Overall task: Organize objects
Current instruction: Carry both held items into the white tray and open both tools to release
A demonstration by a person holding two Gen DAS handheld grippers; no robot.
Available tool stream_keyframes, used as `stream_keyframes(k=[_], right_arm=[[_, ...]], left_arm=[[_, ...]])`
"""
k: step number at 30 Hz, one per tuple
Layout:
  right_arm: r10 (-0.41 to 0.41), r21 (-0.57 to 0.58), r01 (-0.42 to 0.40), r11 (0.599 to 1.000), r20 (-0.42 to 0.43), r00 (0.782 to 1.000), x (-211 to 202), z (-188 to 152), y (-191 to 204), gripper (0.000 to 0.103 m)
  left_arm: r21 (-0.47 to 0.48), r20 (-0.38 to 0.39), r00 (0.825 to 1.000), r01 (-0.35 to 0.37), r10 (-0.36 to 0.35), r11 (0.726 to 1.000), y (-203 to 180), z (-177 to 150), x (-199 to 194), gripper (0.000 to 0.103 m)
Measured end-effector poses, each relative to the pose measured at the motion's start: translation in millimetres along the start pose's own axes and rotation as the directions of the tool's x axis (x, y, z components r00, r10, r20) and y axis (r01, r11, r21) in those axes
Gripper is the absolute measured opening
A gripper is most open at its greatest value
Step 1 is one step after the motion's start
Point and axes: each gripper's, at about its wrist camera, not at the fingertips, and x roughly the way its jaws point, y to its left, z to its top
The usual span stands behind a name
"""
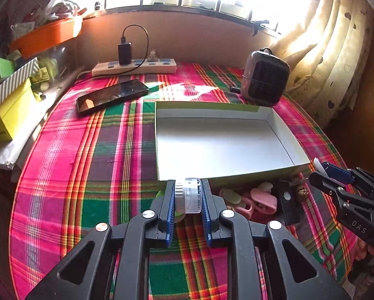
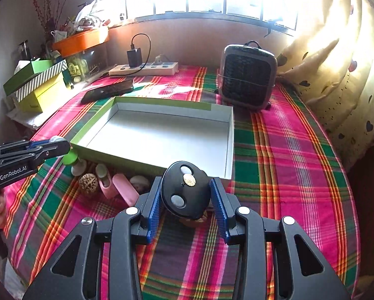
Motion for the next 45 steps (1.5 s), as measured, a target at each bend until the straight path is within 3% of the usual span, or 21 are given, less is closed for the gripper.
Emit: stream_keyframes(k=[21, 32, 45], right_arm=[[0.033, -0.017, -0.034, 0.999, -0.071, 0.997, 79.5, 64.7, -5.1, 0.039], [-0.001, -0.021, -0.002, 1.000, -0.128, 0.992, 120.1, 73.4, -12.3, 0.039], [-0.016, -0.013, 0.014, 1.000, -0.159, 0.987, 137.0, 71.2, -17.8, 0.039]], left_arm=[[0.003, -0.048, 0.999, 0.018, -0.018, 1.000, -2.0, 63.3, 66.8, 0.017], [0.025, -0.088, 0.996, 0.007, -0.005, 1.000, -5.1, 80.3, 106.6, 0.017], [0.041, -0.114, 0.993, -0.002, 0.006, 0.999, -7.0, 82.0, 126.5, 0.017]])
